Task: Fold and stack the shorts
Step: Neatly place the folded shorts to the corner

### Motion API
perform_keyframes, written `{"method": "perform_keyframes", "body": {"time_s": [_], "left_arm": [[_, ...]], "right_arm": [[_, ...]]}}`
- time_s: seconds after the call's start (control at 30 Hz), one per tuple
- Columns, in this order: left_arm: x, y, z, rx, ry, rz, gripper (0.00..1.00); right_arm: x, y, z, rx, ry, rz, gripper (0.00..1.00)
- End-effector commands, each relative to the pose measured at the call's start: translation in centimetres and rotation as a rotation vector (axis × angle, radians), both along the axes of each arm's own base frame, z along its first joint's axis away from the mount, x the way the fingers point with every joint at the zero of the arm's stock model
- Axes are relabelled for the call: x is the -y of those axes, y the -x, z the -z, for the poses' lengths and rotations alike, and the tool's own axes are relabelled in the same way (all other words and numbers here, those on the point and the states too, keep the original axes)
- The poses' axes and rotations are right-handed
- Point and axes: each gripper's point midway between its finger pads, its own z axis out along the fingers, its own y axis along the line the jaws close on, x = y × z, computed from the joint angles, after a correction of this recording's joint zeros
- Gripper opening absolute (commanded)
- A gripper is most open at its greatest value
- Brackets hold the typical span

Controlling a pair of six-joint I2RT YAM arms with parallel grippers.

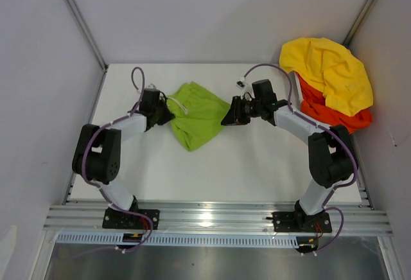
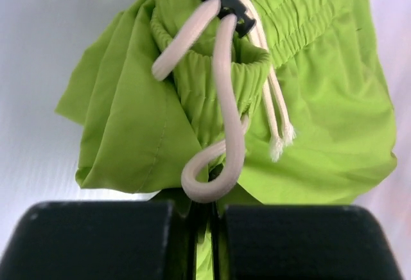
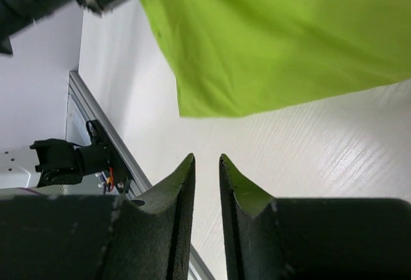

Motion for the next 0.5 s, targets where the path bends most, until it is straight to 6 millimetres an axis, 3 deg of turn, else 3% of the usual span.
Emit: {"method": "perform_keyframes", "body": {"time_s": [0.0,0.03,0.1,0.13,0.17,0.2,0.23,0.27,0.33,0.4,0.47], "left_arm": [[-1.1,-2.9,-0.4,0.072,-0.117,0.29,0.01],[-1.4,-5.3,-2.4,0.127,-0.136,0.302,0.05],[-4.0,-6.2,-1.5,0.067,-0.212,0.285,0.07],[-5.1,-7.1,-1.0,0.013,-0.262,0.263,0.13],[-6.6,-8.9,-2.4,0.023,-0.344,0.227,0.29],[-7.9,-9.6,-2.1,-0.048,-0.401,0.19,0.51],[-8.7,-9.8,-2.2,-0.077,-0.438,0.169,0.53],[-9.4,-11.7,-4.7,-0.032,-0.48,0.134,0.57],[-10.3,-11.4,-5.8,-0.047,-0.518,0.095,0.65],[-11.4,-11.5,-8.4,-0.01,-0.567,0.036,0.99],[-11.2,-11.3,-11.5,0.053,-0.563,0.035,0.99]], "right_arm": [[-0.2,0.1,-2.7,0.067,-0.04,-0.038,0.24],[-0.2,0.2,-2.8,0.067,-0.043,-0.044,0.24],[-0.4,0.5,-3.2,0.074,-0.049,-0.053,0.24],[-0.4,0.7,-3.1,0.068,-0.045,-0.055,0.24],[-0.5,1.0,-3.1,0.074,-0.044,-0.065,0.24],[-0.5,1.2,-3.0,0.071,-0.04,-0.068,0.24],[-0.4,1.4,-3.0,0.071,-0.039,-0.073,0.24],[-0.4,1.4,-2.9,0.072,-0.037,-0.073,0.24],[-0.1,1.7,-2.8,0.072,-0.027,-0.074,0.24],[0.2,2.0,-2.9,0.077,-0.022,-0.074,0.24],[0.4,2.0,-2.9,0.082,-0.021,-0.072,0.24]]}}
